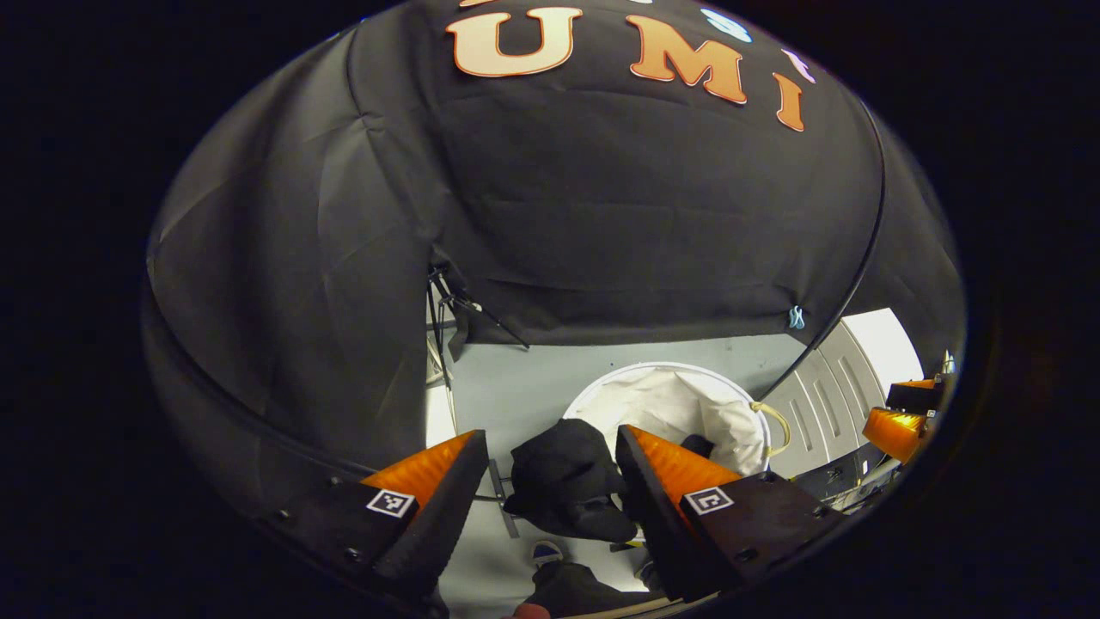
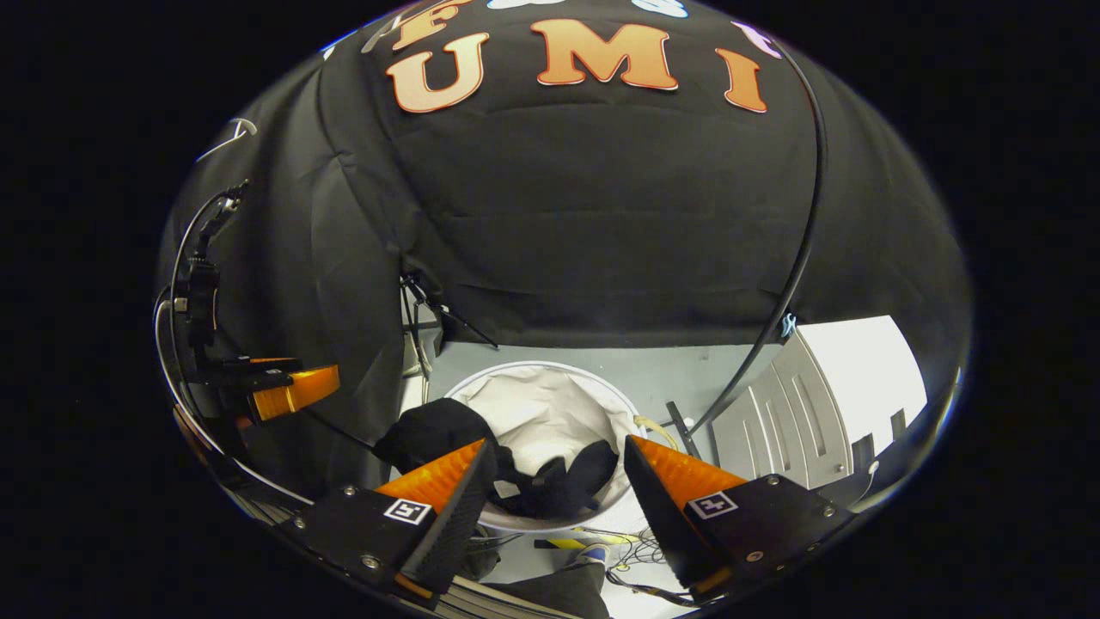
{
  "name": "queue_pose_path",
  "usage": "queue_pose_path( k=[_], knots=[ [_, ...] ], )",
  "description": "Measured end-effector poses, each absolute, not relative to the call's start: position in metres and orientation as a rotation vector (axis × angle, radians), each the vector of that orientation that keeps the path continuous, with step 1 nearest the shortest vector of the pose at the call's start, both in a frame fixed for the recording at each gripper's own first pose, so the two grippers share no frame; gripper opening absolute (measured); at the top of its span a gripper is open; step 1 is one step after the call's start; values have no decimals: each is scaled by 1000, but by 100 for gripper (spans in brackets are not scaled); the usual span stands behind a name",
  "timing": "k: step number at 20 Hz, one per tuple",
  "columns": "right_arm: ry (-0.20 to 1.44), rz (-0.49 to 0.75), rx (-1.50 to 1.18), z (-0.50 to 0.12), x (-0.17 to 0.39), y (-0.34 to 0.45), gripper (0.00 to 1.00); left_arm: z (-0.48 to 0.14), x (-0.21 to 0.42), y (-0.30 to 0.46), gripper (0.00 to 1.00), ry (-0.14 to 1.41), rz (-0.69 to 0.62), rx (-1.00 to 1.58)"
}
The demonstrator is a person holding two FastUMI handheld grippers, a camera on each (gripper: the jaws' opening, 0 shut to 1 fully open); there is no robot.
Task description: Grasp the clothes on the hanger with both hands and then place them into the laundry hamper below.
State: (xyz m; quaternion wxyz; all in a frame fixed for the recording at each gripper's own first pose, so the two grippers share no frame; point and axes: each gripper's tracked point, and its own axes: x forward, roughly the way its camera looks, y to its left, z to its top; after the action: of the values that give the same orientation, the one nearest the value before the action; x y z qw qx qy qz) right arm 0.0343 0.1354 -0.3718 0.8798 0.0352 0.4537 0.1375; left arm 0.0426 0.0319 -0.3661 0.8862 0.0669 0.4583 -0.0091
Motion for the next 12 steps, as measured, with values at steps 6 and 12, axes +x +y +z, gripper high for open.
queue_pose_path(
  k=[6, 12],
  knots=[
    [922, 271, 102, -361, 29, 135, 93, -342, 54, 22, 98, 875, -41, 103],
    [722, 204, 166, -283, 69, 120, 92, -264, 86, 17, 98, 677, -30, 55]
  ],
)
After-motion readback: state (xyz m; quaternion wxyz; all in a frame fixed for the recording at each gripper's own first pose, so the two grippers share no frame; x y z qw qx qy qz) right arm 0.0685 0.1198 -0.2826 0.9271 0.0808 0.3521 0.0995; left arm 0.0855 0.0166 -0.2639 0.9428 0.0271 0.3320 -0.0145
